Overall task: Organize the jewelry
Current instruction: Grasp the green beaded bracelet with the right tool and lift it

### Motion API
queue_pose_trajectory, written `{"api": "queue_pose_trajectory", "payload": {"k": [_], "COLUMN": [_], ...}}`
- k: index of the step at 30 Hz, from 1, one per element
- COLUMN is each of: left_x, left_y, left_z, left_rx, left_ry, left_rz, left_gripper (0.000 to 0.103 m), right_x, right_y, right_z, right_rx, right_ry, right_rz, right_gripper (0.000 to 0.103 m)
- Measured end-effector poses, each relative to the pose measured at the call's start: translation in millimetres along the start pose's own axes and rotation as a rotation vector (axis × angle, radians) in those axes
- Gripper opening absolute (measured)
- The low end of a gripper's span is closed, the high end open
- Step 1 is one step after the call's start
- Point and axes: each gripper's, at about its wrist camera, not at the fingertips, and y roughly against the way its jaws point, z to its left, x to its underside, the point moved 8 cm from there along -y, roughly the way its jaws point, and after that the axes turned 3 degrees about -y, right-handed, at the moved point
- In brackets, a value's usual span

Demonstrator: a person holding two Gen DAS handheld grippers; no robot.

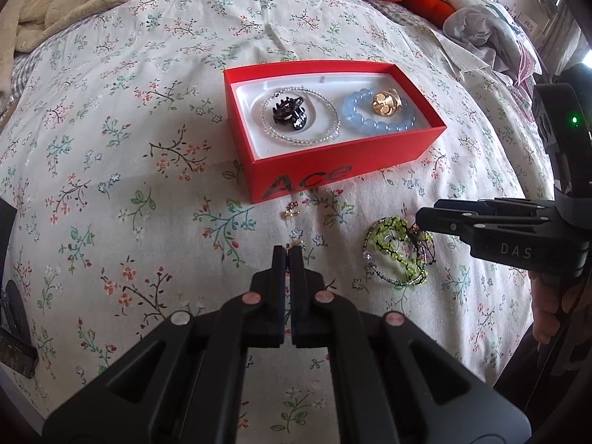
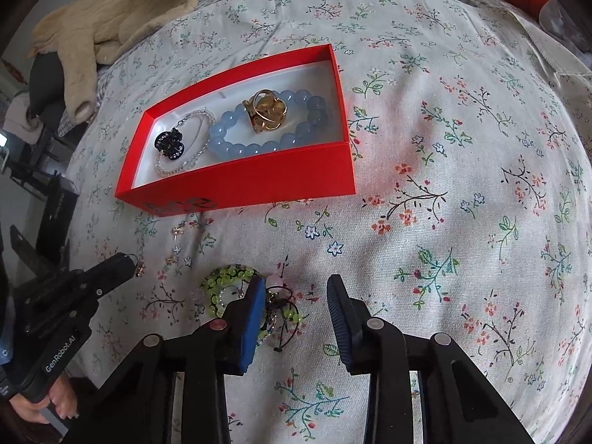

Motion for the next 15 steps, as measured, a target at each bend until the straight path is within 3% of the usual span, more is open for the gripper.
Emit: {"api": "queue_pose_trajectory", "payload": {"k": [5, 9, 15], "left_x": [0.6, 1.2, -0.3], "left_y": [-0.6, -1.2, 0.6], "left_z": [0.3, 0.2, 1.9], "left_rx": [0.001, -0.001, 0.000], "left_ry": [0.000, 0.000, 0.006], "left_rz": [0.005, 0.008, 0.003], "left_gripper": [0.002, 0.002, 0.003], "right_x": [-0.8, 0.7, -0.3], "right_y": [-7.8, -14.1, -3.1], "right_z": [3.3, 5.8, 10.9], "right_rx": [-0.003, -0.013, -0.025], "right_ry": [0.008, 0.019, 0.044], "right_rz": [0.015, 0.035, 0.007], "right_gripper": [0.028, 0.012, 0.012]}}
